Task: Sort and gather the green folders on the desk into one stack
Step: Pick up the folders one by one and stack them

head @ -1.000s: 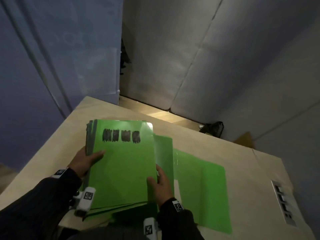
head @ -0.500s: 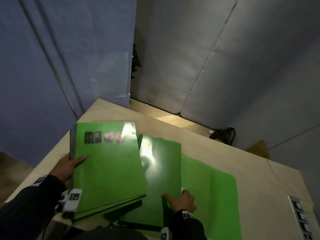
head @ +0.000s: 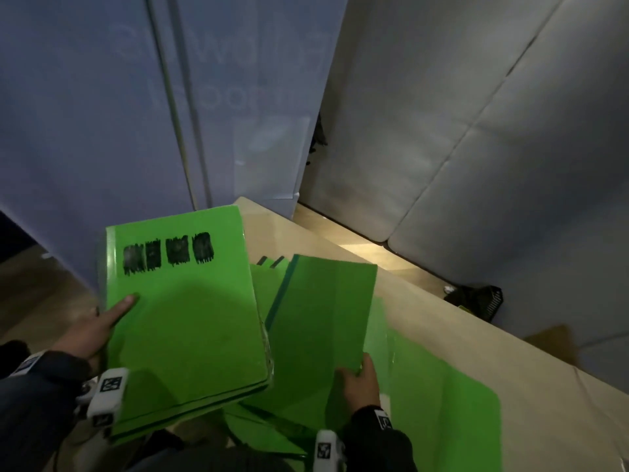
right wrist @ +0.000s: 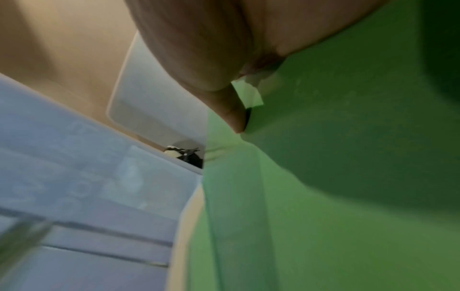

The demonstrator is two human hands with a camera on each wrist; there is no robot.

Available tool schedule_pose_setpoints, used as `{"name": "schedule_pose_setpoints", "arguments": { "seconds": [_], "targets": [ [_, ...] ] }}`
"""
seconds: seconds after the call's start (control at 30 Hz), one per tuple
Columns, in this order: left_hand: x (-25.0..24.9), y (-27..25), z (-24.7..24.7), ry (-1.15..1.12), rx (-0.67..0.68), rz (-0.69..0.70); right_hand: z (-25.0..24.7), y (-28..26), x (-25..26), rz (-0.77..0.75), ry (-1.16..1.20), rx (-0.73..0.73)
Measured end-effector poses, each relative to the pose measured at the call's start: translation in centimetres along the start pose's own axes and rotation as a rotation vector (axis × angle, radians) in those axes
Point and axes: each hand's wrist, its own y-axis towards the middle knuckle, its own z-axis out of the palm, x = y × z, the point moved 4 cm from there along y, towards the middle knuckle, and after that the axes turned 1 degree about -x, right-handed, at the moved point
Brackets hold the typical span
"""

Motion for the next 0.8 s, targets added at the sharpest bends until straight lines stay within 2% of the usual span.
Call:
{"name": "schedule_pose_setpoints", "arguments": {
  "seconds": [0.1, 0.27, 0.4, 0.6, 0.63, 0.73, 0.8],
  "targets": [
    [-1.0, -3.5, 3.7, -0.065, 0.120, -0.043, 2.4, -0.7, 2.1, -0.028, 0.112, 0.139],
    [0.6, -4.2, 6.9, -0.083, 0.293, -0.041, 6.3, -3.5, 4.8, -0.113, 0.144, 0.395],
    [1.3, -5.1, 8.7, -0.081, 0.330, -0.037, 6.7, -4.8, 6.0, -0.172, 0.168, 0.508],
    [0.9, -4.2, 9.9, -0.079, 0.332, -0.054, 5.8, -3.3, 4.5, -0.142, -0.107, 0.446],
    [0.9, -4.0, 9.7, -0.093, 0.323, -0.059, 5.7, -2.7, 4.0, -0.112, -0.095, 0.435],
    [1.5, -2.1, 7.2, -0.130, 0.270, -0.075, 4.6, 0.2, 2.1, 0.024, 0.083, 0.274],
    [1.6, -2.1, 5.0, -0.124, 0.197, -0.115, 4.0, 1.8, 0.8, 0.077, 0.079, 0.201]
  ]
}}
